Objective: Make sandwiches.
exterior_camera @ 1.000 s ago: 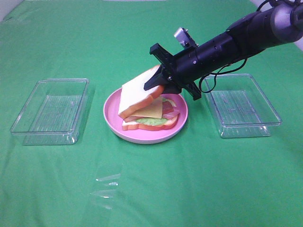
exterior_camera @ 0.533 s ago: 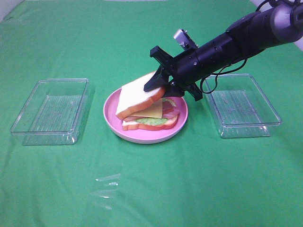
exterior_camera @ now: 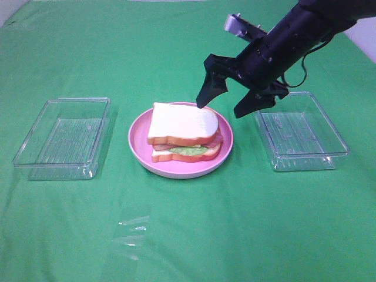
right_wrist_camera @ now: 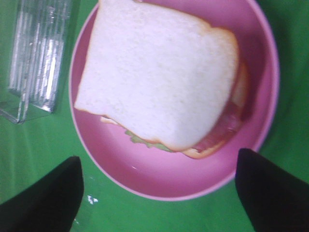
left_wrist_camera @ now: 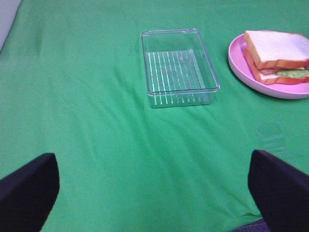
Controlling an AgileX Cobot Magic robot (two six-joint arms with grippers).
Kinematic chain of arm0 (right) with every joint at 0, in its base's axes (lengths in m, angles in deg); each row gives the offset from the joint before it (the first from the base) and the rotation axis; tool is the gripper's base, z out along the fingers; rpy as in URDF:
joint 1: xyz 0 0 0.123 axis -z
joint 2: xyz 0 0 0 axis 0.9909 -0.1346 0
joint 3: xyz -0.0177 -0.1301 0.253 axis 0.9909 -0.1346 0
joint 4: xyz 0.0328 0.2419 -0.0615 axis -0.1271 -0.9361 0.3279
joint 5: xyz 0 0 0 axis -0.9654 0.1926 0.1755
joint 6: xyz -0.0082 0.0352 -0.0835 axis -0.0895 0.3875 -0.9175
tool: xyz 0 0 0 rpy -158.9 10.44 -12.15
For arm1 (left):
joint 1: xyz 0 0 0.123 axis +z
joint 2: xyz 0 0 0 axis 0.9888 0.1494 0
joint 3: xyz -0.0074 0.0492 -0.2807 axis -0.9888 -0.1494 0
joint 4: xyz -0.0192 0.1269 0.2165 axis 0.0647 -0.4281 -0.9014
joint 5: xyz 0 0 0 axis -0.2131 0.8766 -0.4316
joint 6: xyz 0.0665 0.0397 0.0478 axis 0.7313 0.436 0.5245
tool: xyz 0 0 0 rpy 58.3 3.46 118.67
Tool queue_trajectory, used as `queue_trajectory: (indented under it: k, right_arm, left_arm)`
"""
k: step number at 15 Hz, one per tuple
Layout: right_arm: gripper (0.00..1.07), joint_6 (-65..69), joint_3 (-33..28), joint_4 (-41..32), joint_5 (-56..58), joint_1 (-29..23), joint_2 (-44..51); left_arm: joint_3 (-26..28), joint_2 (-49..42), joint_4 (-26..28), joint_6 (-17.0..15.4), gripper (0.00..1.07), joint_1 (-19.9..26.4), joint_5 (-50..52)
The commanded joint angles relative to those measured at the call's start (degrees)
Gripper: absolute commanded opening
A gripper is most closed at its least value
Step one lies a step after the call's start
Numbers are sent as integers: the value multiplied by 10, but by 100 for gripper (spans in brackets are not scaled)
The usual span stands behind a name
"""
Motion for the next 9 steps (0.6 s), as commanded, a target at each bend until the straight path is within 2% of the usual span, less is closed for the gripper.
queue_trajectory:
  k: [1, 2, 4, 6, 8, 9]
  right_arm:
    - [84, 90, 6, 132, 9, 2, 53]
    - [83, 139, 18, 201, 23, 32, 87]
    - [83, 142, 36, 211, 63, 78, 91]
    - [83, 144, 48, 253, 109, 153, 91]
    - [83, 172, 48, 335, 148, 184, 92]
    - [83, 179, 44, 352, 191, 186, 96]
  left_arm:
    - [1, -10, 1, -2, 98, 0, 6]
    - [1, -10, 1, -2, 98, 0, 6]
    - [1, -10, 1, -2, 98, 0, 6]
    - [1, -10, 1, -2, 98, 0, 6]
    - [1, -10, 1, -2, 98, 0, 6]
    - [1, -10, 1, -2, 98, 0, 6]
